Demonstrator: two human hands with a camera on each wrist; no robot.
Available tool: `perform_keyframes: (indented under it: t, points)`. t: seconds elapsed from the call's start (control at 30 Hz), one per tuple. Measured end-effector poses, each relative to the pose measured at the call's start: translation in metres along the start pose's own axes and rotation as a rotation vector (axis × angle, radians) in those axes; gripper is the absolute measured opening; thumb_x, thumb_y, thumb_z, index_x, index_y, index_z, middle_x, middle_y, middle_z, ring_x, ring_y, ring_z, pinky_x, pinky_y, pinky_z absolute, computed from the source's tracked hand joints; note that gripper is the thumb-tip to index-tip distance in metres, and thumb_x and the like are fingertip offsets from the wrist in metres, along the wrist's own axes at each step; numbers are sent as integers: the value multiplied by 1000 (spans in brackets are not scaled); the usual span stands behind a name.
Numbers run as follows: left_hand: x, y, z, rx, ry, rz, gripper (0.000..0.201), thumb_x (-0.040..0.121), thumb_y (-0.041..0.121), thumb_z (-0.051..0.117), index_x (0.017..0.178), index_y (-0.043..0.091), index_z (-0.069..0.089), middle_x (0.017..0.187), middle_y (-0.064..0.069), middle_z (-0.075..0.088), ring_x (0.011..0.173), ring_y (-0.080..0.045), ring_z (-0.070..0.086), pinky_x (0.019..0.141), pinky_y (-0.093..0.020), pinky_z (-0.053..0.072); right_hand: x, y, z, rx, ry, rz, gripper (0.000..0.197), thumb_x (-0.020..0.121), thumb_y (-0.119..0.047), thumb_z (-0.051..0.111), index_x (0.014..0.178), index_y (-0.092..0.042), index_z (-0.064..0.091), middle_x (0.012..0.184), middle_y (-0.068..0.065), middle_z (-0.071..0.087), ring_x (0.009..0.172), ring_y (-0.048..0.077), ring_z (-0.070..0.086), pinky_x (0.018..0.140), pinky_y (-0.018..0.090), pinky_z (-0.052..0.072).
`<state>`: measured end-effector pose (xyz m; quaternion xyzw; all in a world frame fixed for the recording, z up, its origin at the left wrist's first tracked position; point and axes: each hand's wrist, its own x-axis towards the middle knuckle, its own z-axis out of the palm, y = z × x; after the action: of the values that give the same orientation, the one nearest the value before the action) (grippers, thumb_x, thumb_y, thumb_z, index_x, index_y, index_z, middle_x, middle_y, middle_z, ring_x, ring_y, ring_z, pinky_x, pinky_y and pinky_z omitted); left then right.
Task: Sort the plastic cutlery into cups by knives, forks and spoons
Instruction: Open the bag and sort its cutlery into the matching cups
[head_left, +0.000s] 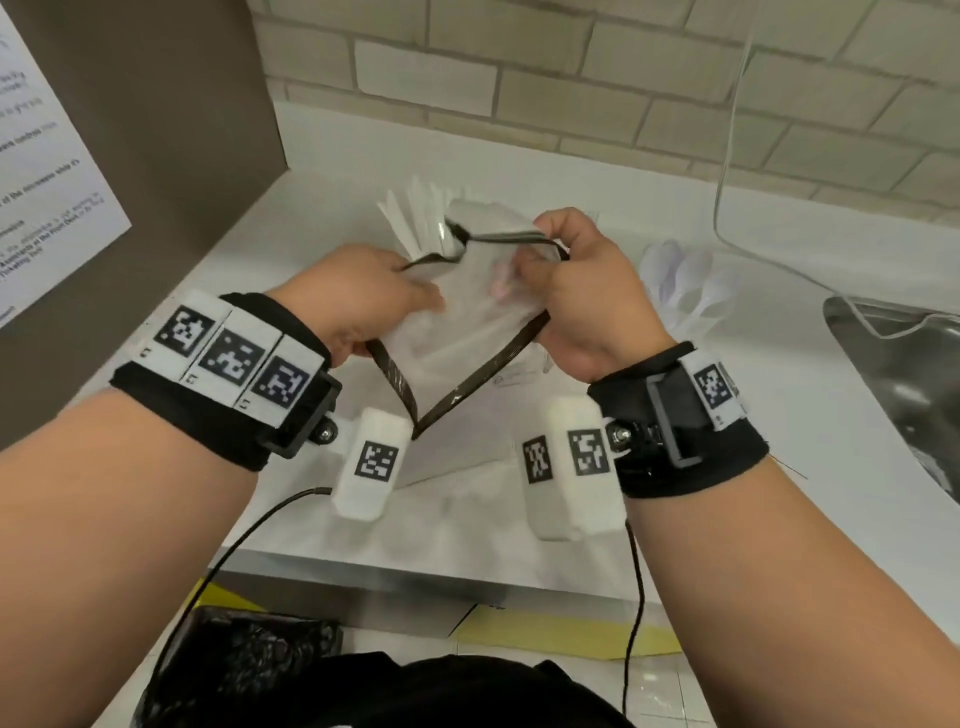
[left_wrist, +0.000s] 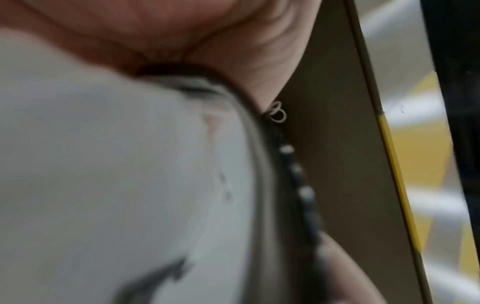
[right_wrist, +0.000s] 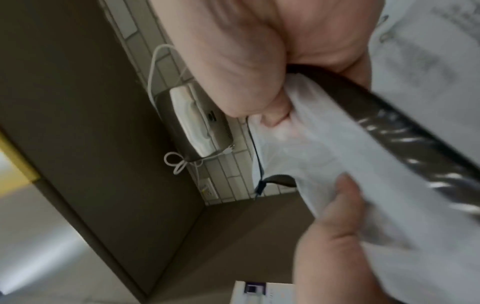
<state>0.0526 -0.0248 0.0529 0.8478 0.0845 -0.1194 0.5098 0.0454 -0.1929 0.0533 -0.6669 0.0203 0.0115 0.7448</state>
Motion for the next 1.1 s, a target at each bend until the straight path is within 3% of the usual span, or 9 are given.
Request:
perform_keyframes:
  t: [0.1,0.17,0.27,0.47,0.57,0.7,0.9,1.03,1.1]
  points:
    - [1,2,-1,-407,-17,-104,10,97,6,49,100,6,58,74,-7,65,64,-26,67,65,-43,58,-3,6,3,-9,-20,-1,5,94,-12,54,94,-14,49,83,6,59,74,22,58,76,47,52]
    - [2,4,-5,-659,-70,-136,20,98,-2,37,99,2,57,63,-9,67,49,-21,64,56,-35,58,-2,12,0,-223,-67,-32,36,77,-29,74,102,-15,51,100,3,67,90,20,66,83,40,55]
    - [-1,7,-11,-822,-189,-178,34,93,-9,33,105,-1,63,78,-16,73,56,-22,67,58,-30,57,4,18,-8,-763,-37,-145,21,77,-10,68,90,-16,52,81,-4,59,77,14,59,67,28,46]
    - [-12,-10,-1,-610,-364,-183,45,74,9,67,118,6,62,106,-11,73,83,-20,73,69,-36,61,8,16,-4,-273,13,70,46,82,15,38,113,-17,52,83,12,62,63,21,62,52,28,51]
    - [-6,-16,1,-604,-187,-139,25,89,2,58,114,1,62,108,-14,71,93,-24,70,81,-39,58,7,18,4,-142,-70,61,42,82,10,51,115,-15,48,97,12,62,80,28,65,65,36,58]
    - [0,-17,0,-713,-37,-143,21,95,-3,42,88,5,60,91,-12,69,83,-27,68,85,-44,56,8,30,-6,-593,-210,-12,70,72,-11,77,130,-22,40,108,2,62,89,21,66,80,34,57]
    - [-14,-30,0,-700,-258,115,51,88,-3,52,123,34,47,106,2,66,81,-16,67,56,-29,54,16,34,-19,-876,-8,-137,64,81,5,47,138,-21,35,95,4,54,80,19,55,67,23,42]
    - [-14,-38,0,-253,-266,368,55,83,-17,43,81,32,69,89,11,65,71,-18,54,61,-27,41,18,33,-11,-882,-99,-216,66,82,8,45,140,-20,36,124,2,55,103,18,55,81,15,39]
    - [-9,-44,1,-53,-184,300,61,82,-16,38,94,32,74,107,8,66,85,-10,59,74,-28,43,18,34,-9,-853,-118,-291,70,80,7,48,141,-24,38,136,-1,48,109,10,45,85,9,35]
